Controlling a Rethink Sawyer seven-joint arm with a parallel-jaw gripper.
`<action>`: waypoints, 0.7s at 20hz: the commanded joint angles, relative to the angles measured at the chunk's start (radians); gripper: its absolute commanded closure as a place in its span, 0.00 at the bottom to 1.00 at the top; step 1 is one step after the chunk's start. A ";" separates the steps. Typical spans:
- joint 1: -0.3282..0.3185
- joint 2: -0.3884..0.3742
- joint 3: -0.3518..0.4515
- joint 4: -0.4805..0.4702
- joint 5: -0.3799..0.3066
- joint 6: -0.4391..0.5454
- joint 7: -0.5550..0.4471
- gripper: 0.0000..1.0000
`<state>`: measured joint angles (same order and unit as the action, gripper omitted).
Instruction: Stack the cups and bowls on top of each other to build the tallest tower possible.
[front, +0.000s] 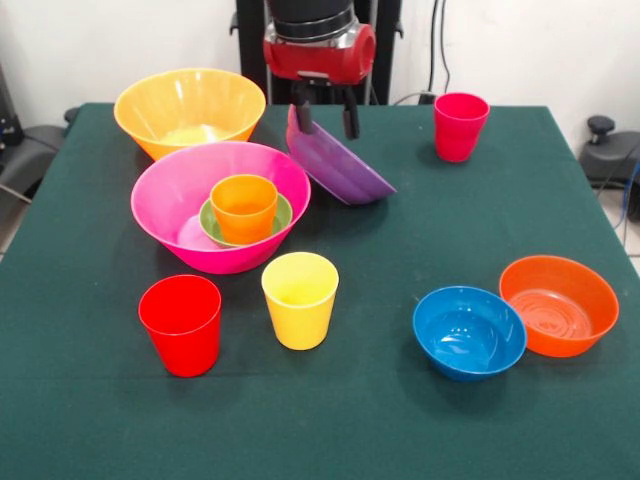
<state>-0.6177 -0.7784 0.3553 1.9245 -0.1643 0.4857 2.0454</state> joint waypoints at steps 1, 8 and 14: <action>-0.012 0.057 0.078 -0.029 -0.086 0.000 -0.111 0.00; -0.005 0.062 0.078 -0.023 -0.109 -0.010 -0.086 0.00; 0.012 0.078 0.070 -0.018 -0.134 -0.036 -0.061 0.00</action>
<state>-0.6320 -0.7783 0.3765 1.9245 -0.2149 0.4857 2.0454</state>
